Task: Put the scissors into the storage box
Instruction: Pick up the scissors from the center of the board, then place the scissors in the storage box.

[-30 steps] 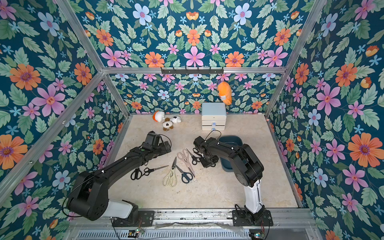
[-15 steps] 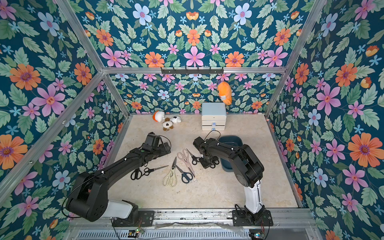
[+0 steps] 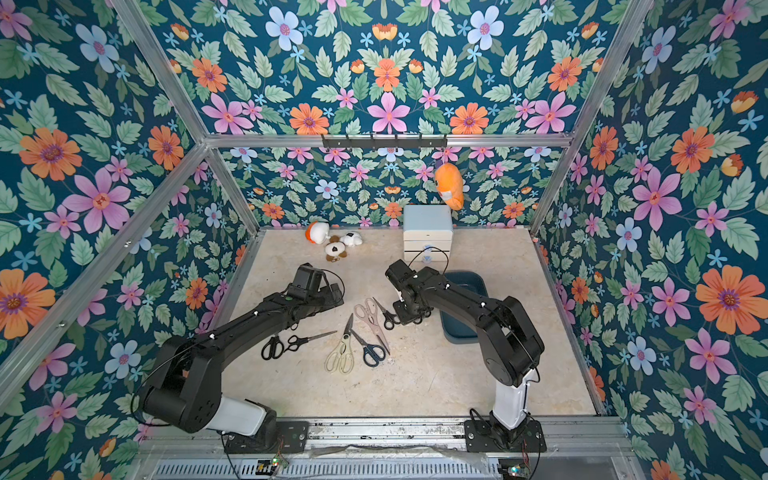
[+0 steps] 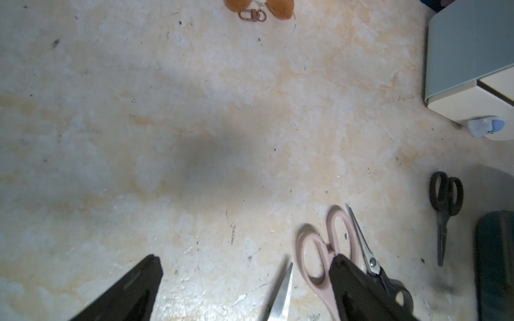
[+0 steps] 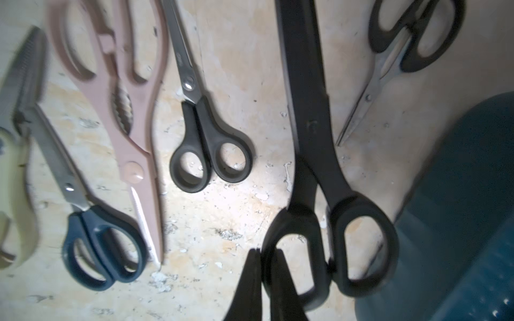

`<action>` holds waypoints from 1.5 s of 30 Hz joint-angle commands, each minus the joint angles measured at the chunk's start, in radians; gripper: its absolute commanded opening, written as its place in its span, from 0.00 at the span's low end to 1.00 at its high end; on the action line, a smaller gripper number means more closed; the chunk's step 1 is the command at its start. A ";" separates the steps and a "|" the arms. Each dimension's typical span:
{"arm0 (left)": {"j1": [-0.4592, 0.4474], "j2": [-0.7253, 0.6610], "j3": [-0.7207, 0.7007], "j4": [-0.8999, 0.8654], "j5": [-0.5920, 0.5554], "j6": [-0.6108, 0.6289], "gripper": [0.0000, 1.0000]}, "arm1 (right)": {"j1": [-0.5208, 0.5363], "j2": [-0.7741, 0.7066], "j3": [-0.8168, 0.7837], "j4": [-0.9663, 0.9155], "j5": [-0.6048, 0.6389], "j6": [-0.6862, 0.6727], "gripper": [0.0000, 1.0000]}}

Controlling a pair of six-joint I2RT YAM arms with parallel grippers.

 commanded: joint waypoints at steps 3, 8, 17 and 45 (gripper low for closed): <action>0.000 0.059 0.049 0.024 0.056 0.009 0.99 | 0.000 -0.078 0.009 -0.043 0.039 0.098 0.00; 0.000 0.115 0.091 0.037 0.109 0.007 0.99 | -0.001 -0.118 0.017 -0.127 0.128 0.138 0.00; -0.001 0.144 0.118 0.039 0.140 0.009 0.99 | -0.082 -0.193 -0.051 -0.168 0.164 0.236 0.00; -0.001 0.030 0.015 0.007 0.049 0.009 0.99 | -0.305 -0.025 -0.205 -0.002 0.051 0.178 0.00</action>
